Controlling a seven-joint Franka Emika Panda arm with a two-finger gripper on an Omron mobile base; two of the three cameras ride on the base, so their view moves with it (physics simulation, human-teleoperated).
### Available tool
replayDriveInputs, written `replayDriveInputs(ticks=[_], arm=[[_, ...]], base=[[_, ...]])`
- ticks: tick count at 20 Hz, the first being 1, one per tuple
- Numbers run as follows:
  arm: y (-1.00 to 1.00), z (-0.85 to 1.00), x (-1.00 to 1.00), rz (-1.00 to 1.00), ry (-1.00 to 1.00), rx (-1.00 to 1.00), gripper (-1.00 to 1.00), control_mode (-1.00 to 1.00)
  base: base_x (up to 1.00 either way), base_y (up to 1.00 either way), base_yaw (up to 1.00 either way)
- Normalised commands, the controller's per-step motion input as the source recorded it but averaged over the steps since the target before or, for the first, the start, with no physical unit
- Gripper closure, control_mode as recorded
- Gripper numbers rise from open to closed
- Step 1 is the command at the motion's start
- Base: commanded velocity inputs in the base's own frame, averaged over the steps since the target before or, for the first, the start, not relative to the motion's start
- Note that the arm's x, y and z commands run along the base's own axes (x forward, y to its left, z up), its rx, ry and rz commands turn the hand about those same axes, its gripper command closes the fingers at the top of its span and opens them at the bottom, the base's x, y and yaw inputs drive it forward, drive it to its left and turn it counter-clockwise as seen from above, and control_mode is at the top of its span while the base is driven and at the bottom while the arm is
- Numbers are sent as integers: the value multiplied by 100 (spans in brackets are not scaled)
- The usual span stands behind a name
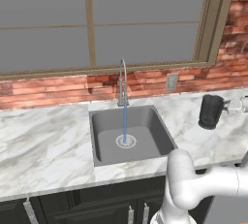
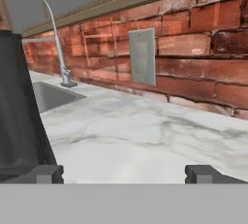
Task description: Turn on the sink faucet and place the jug under the water for a few seconds to fill it up.
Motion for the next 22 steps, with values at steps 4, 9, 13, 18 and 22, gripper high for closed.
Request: replayDriveInputs(ticks=[4, 9, 13, 18, 22], arm=[[0, -13, 37, 0, -1, 0, -100, -100], [0, -3, -1, 6, 0, 0, -100, -100], [0, 0, -4, 10, -1, 0, -100, -100], [1, 0, -4, 9, -5, 0, -100, -100], [19, 0, 0, 5, -3, 0, -100, -100]], base=[[0, 0, 0], [0, 0, 0], [0, 0, 0], [0, 0, 0], [0, 0, 0]])
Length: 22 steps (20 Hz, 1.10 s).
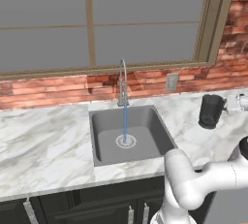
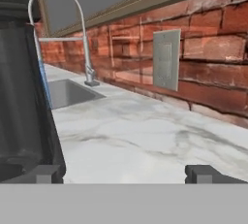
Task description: Turn on the sink faucet and place the jug under the water for a few seconds to fill it up.
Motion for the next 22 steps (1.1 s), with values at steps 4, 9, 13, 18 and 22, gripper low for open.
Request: replayDriveInputs(ticks=[4, 9, 13, 18, 22], arm=[[32, 0, 1, 0, -1, 0, -100, -100], [44, 0, 1, 0, -1, 0, -100, -100], [53, 0, 0, 0, -2, 0, -100, -100], [51, 0, 0, 0, -4, 0, -100, -100], [44, 0, 0, 0, -1, 0, -100, -100]], base=[[0, 0, 0], [0, 0, 0], [0, 0, 0], [0, 0, 0], [0, 0, 0]])
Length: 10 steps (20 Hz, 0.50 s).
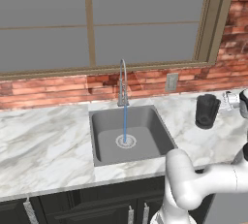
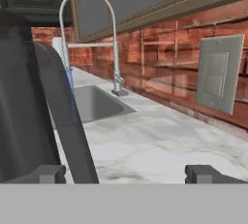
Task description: Turn on the sink faucet and place the jug under the water for a few seconds to fill it up.
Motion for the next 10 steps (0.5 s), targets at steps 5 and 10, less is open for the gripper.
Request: replayDriveInputs(ticks=[5, 10], arm=[[21, 0, 0, 0, 0, 0, 100, -100], [1, 0, 0, 0, 0, 0, 100, -100]], base=[[0, 0, 0], [0, 0, 0]])
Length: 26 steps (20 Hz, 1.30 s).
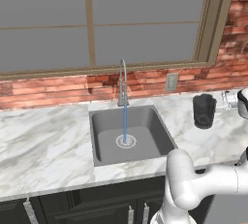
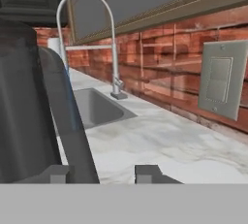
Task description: Turn on the sink faucet and place the jug under the water for a few seconds to fill it up.
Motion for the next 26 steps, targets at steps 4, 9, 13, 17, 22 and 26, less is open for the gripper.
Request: replayDriveInputs(ticks=[4, 9, 13, 17, 22, 26], arm=[[0, 0, -13, -2, -2, 1, 100, -100], [0, 0, -46, -12, -8, 7, 100, -100], [0, 0, -61, -21, -12, 10, 100, -100], [8, 0, -61, -30, -17, 9, 100, -100], [36, 0, -62, -45, -22, 6, 100, -100], [50, 0, -64, -53, -19, 2, 100, -100]], base=[[0, 0, 0], [0, 0, 0], [0, 0, 0], [0, 0, 0], [0, 0, 0], [0, 0, 0]])
